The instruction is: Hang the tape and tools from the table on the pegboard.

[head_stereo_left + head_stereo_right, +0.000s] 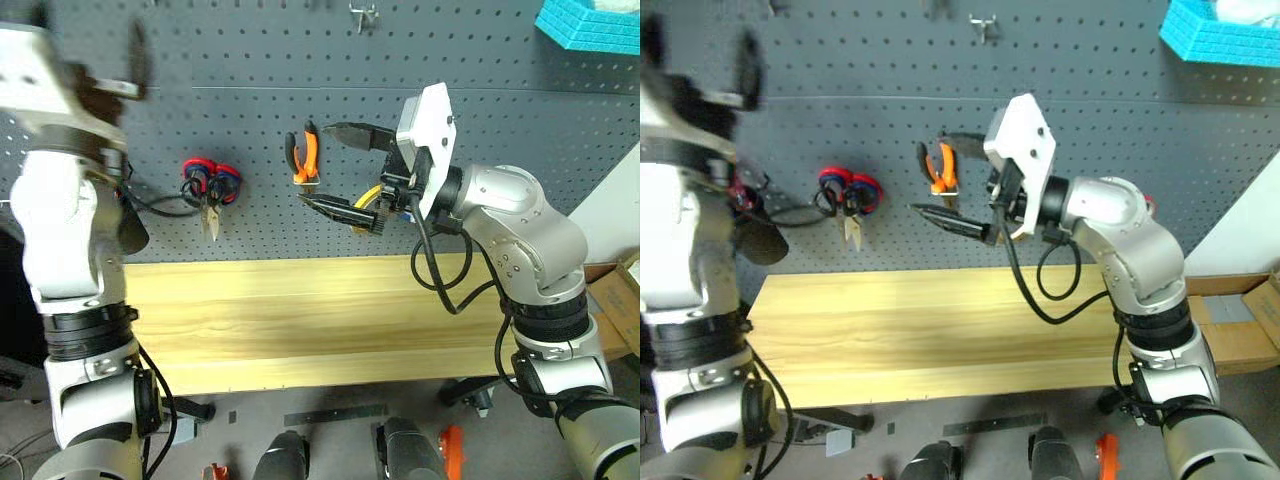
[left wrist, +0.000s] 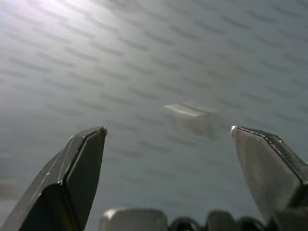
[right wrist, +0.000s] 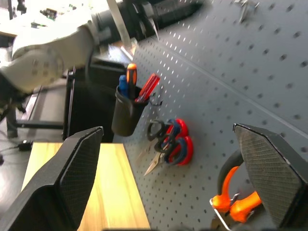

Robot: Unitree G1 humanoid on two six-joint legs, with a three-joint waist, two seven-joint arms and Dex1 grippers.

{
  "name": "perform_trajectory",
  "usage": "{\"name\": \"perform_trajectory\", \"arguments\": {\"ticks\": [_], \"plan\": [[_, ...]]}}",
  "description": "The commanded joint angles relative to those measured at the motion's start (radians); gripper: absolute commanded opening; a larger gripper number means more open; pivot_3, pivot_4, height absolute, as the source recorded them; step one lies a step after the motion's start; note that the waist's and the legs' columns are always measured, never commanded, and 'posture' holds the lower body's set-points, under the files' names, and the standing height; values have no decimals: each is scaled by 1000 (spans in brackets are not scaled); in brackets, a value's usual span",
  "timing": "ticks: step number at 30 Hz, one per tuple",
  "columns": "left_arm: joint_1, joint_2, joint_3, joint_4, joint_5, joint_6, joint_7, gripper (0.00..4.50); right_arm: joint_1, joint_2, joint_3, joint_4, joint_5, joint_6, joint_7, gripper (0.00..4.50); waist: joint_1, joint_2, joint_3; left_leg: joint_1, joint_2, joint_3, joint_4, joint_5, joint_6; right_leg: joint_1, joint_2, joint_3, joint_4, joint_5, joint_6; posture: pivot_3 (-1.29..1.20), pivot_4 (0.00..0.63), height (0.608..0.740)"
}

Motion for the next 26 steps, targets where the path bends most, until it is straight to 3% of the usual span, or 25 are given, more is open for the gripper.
{"name": "perform_trajectory", "arguments": {"ticks": [1,4,10,14,20,26], "plan": [[47,-15,-59,-124,-88,223,-41,4451,8,-18,-57,-61,26,16,-24,4500,-9,2,-1,1,1,1,0,0,0,0,1,1,1,0,0,-48,112,740],[129,-36,-97,-222,-133,373,-44,4451,75,-44,-79,-112,26,50,-60,4500,-17,2,-1,2,3,1,0,0,0,0,4,2,2,1,-1,-61,113,740],[323,-31,-155,-322,-105,384,-110,4451,294,-46,-90,-229,-23,64,-186,4500,-19,6,-4,2,3,2,0,0,0,1,4,3,0,1,-2,-79,106,740],[452,-57,-183,-273,-42,326,-114,4451,519,-32,-70,-229,-136,-50,-271,4500,-12,10,-10,4,3,4,0,0,0,3,4,4,0,1,-2,-87,94,740],[606,-164,-145,-105,64,220,-15,4451,803,47,-101,-68,-252,-270,-372,4500,3,12,-17,19,4,11,-3,-3,5,15,5,6,-2,2,-1,-91,74,740],[693,-274,-46,78,148,84,143,4451,871,74,-117,209,-370,-500,-455,4500,4,14,-26,41,7,16,-11,-3,5,35,6,8,-7,1,-1,-69,49,740]]}}
